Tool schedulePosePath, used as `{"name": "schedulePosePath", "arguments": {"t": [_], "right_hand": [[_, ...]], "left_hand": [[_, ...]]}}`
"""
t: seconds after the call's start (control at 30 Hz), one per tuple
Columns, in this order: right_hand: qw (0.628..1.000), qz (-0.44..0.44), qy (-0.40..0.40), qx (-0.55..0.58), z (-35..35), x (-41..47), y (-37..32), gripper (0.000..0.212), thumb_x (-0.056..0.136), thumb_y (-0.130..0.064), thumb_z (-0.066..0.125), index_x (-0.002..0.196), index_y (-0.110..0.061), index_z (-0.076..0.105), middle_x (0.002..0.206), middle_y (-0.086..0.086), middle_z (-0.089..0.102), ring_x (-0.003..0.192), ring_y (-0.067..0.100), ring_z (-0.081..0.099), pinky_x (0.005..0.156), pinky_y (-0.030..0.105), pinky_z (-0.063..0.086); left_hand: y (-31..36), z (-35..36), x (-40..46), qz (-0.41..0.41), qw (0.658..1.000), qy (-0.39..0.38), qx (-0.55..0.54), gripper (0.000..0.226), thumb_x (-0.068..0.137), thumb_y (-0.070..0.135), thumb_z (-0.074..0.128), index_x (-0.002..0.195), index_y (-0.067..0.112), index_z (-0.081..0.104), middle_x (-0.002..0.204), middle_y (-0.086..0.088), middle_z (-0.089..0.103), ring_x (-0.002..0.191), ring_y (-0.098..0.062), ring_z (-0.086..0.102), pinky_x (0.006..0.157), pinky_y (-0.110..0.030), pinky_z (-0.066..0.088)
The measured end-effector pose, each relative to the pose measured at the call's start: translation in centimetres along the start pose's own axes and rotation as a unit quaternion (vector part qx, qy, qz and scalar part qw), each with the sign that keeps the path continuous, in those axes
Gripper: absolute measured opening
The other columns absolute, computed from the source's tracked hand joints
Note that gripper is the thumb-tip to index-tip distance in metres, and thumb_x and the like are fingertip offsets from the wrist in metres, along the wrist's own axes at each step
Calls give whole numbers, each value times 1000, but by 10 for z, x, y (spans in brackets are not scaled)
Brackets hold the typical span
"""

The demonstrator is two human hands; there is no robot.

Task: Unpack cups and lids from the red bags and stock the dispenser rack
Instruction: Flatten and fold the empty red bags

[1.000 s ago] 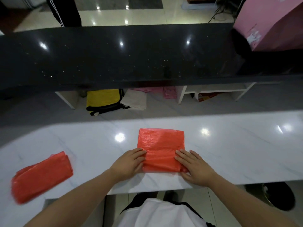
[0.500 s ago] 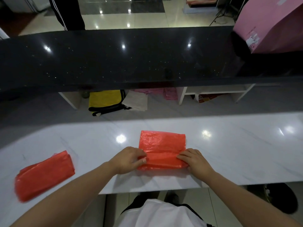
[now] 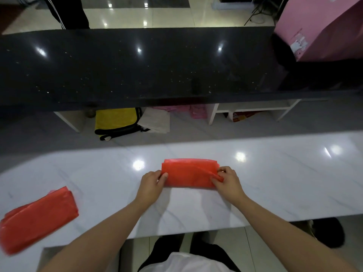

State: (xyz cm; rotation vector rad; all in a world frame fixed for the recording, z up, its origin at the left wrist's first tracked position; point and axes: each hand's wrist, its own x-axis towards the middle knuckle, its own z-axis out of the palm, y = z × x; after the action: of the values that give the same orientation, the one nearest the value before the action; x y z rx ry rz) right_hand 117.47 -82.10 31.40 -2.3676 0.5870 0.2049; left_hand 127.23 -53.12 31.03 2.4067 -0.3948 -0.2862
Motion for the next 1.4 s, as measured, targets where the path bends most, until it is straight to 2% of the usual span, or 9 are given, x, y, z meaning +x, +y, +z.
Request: {"name": "schedulePosePath", "arguments": {"t": [0.2,0.37,0.43,0.53,0.67,0.77,0.87,1.07,1.4], "right_hand": [[994,88,55,13,6,14,-13,51,92,-55,61,95,-6,74,120,4,57,103,22,59,94,39,50],[988,102,74,-88,10,19,-22,54,94,-60,53,103,-12,76,115,6,57,104,25,56,94,42,48],[985,100,81,-115,13,19,-22,55,95,-61,50,107,-13,74,115,4,56,107,24,52,95,40,45],[982,98,97,-128,15,20,-20,54,96,-61,49,102,-14,73,111,4,56,107,25,51,92,41,42],[977,119,155,-79,17,19,-26,45,93,-58,56,104,-15,63,109,5,58,107,28,54,90,43,41],[967,-39,249,-40,18,13,-38,35,94,-40,63,122,-19,56,125,2,55,117,23,50,101,36,35],[946,-258,138,-138,31,11,-61,40,104,-39,47,142,-26,46,151,-4,43,143,16,34,119,33,19],[954,-143,-38,-260,57,25,-62,59,108,-48,5,161,-25,-7,168,-4,-17,150,13,-28,124,42,-15],[946,-154,13,-286,73,36,-42,58,109,-47,14,162,-25,3,170,-1,-5,156,19,-10,125,46,-2]], "left_hand": [[7,11,8,-70,991,33,109,31,99,42,49,73,26,53,61,13,49,68,-17,49,75,-37,36],[18,18,11,-142,979,101,108,24,98,44,50,103,21,57,102,1,58,101,-26,51,89,-41,37],[25,22,10,-65,982,121,133,31,99,41,48,122,20,53,123,-3,53,116,-27,47,102,-44,36],[37,35,14,126,969,40,207,43,103,45,35,141,27,45,150,-1,41,143,-25,33,120,-48,23],[40,53,25,102,954,-83,269,57,105,54,11,159,38,15,169,-2,11,156,-27,0,125,-54,2],[33,60,28,95,951,-102,277,57,105,53,8,160,39,4,170,-3,6,156,-27,-5,124,-54,-3],[32,59,24,97,950,-109,276,62,103,54,2,161,33,-4,170,-1,-4,155,-25,-12,123,-54,-4],[31,59,23,80,950,-115,278,65,103,50,-1,160,20,-14,167,2,-20,152,-18,-26,124,-51,-6],[29,65,25,70,957,-97,265,62,106,44,4,160,20,-12,167,2,-20,152,-18,-24,125,-50,-6]]}}
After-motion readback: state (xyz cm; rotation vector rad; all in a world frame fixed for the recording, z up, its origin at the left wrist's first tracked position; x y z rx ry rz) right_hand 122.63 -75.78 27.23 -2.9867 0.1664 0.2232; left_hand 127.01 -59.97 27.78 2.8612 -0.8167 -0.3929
